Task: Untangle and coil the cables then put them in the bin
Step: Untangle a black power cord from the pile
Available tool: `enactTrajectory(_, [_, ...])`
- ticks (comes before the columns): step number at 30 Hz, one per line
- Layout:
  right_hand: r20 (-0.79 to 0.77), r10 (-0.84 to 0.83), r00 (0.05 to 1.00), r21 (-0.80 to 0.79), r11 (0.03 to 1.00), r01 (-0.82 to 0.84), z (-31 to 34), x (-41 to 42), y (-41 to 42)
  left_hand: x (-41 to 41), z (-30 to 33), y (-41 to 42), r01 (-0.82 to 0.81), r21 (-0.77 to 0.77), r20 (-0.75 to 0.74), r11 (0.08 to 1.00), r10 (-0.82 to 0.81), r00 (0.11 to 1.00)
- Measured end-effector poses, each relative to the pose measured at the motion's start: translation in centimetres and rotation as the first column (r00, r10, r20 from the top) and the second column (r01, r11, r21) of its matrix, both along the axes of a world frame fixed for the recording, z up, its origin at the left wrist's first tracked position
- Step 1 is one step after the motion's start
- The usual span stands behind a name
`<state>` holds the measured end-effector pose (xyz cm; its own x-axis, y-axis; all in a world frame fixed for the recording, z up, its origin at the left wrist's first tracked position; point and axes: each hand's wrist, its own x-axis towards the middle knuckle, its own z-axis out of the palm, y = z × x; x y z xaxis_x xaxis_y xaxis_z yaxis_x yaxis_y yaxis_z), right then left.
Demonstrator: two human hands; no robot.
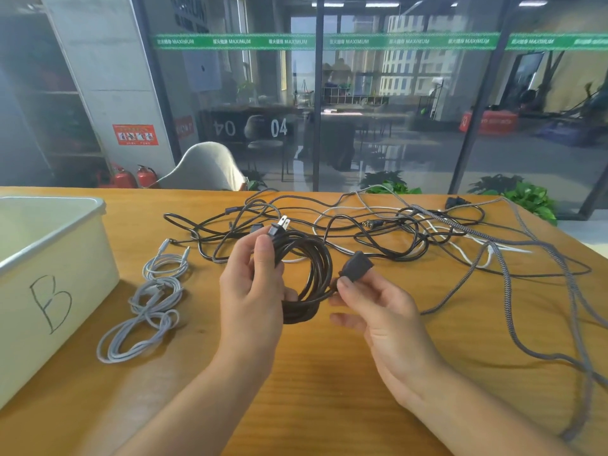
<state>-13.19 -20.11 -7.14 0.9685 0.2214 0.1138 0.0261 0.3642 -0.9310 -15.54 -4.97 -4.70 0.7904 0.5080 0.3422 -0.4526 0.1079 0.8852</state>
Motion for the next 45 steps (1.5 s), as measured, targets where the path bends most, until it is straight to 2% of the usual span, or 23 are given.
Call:
enactTrajectory(4, [-0.065,0.064,0.996,0.001,0.998,-0.064,-0.4,-0.2,0.8,-0.1,-0.2,-0.6,0.048,0.049,-0.004,0.998,-0.048,0.999])
enactTrajectory(12, [-0.15,0.249,0.957,0.083,0.968,-0.239,-0.1,0.2,0.5,-0.1,-0.1,-0.7,0.092,0.022,-0.031,0.996,-0.091,0.995])
enactTrajectory(17, [-0.238,0.357,0.903,0.148,0.933,-0.329,0.0,0.4,0.4,0.0,-0.3,-0.5,0.085,0.118,-0.007,0.989,-0.084,0.996])
enactTrajectory(23, [-0.245,0.461,0.853,0.113,0.887,-0.448,0.6,0.8,-0.2,-0.5,0.1,-0.7,0.076,0.185,0.02,0.98,-0.081,0.996])
enactTrajectory(29, [-0.249,0.533,0.809,0.043,0.84,-0.54,0.8,0.7,-0.8,-0.7,0.1,-0.5,0.078,0.23,-0.021,0.97,-0.076,0.997])
enactTrajectory(31, [-0.224,0.549,0.805,-0.005,0.826,-0.564,1.0,0.4,-0.9,-0.6,-0.1,-0.1,0.073,0.24,-0.051,0.968,-0.062,0.997])
enactTrajectory(35, [-0.038,0.518,0.855,-0.198,0.835,-0.514,0.9,0.0,-1.0,-0.4,-0.4,0.0,0.086,0.252,-0.079,0.964,-0.068,0.995])
enactTrajectory(40, [0.058,0.537,0.841,-0.169,0.836,-0.522,0.5,0.5,-1.5,-0.6,-0.3,-0.7,0.133,0.227,-0.082,0.965,-0.117,0.99])
enactTrajectory(45, [0.082,0.561,0.824,-0.138,0.825,-0.548,0.5,0.8,-1.7,-0.5,0.1,-0.5,0.177,0.177,-0.113,0.968,-0.158,0.981])
